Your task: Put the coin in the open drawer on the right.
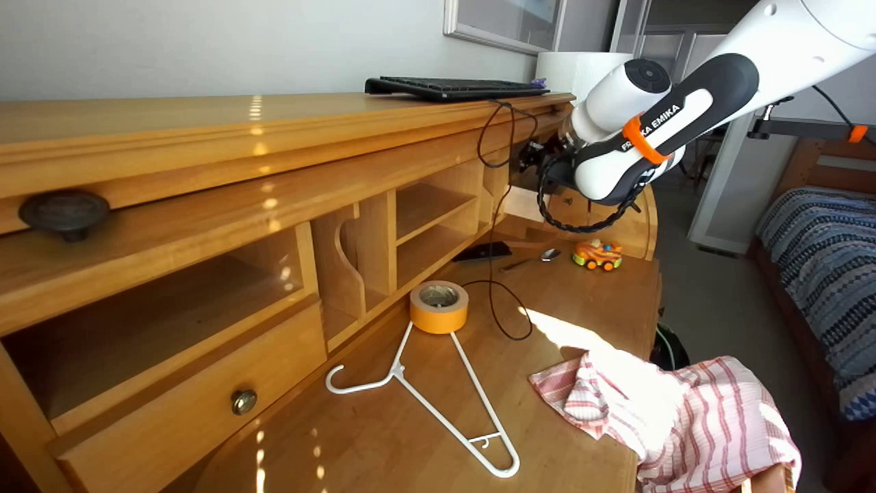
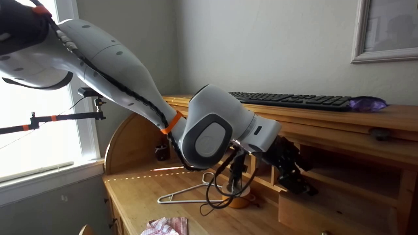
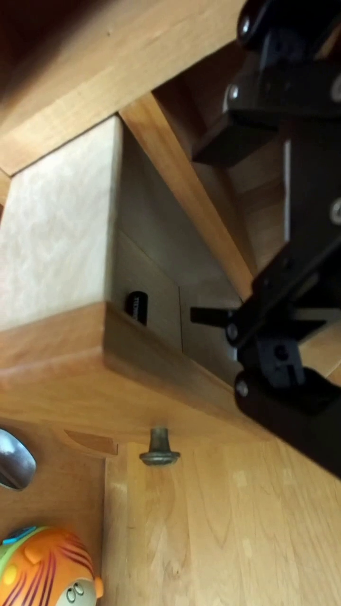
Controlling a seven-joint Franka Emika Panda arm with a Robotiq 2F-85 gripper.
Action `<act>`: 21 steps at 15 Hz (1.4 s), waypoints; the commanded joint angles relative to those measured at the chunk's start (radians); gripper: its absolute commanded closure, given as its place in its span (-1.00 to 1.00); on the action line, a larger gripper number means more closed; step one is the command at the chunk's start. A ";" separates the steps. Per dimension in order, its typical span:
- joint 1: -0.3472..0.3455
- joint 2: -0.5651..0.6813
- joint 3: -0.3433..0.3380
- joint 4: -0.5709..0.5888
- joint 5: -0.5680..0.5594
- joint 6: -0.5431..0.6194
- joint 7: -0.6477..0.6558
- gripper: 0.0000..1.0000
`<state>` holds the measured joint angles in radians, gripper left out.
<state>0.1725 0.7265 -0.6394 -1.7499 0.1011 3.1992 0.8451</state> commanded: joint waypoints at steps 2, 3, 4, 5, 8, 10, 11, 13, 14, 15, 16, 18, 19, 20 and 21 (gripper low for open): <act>0.053 -0.003 -0.040 -0.049 0.013 0.097 0.020 -1.00; 0.074 -0.004 -0.058 -0.066 0.015 0.119 0.020 -1.00; 0.109 0.005 -0.098 -0.087 0.019 0.157 0.021 -1.00; 0.132 0.006 -0.118 -0.107 0.023 0.170 0.017 -1.00; 0.249 0.019 -0.238 -0.201 0.040 0.241 -0.003 -1.00; 0.334 0.015 -0.318 -0.285 0.041 0.313 -0.031 -1.00; 0.370 -0.027 -0.334 -0.346 0.012 0.313 -0.060 -1.00; 0.462 -0.078 -0.397 -0.444 -0.024 0.293 -0.119 -1.00; 0.520 -0.102 -0.441 -0.490 -0.031 0.269 -0.147 -1.00; 0.558 -0.152 -0.459 -0.535 -0.064 0.246 -0.182 -1.00; 0.621 -0.189 -0.508 -0.578 -0.065 0.226 -0.204 -1.00; 0.736 -0.296 -0.599 -0.651 -0.109 0.143 -0.284 -1.00; 0.807 -0.338 -0.663 -0.672 -0.113 0.084 -0.327 -1.00; 0.885 -0.373 -0.745 -0.681 -0.119 0.005 -0.361 -1.00; 0.959 -0.397 -0.823 -0.677 -0.135 -0.073 -0.383 -1.00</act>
<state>0.9353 0.4991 -1.2758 -2.3613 0.0196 3.3126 0.5681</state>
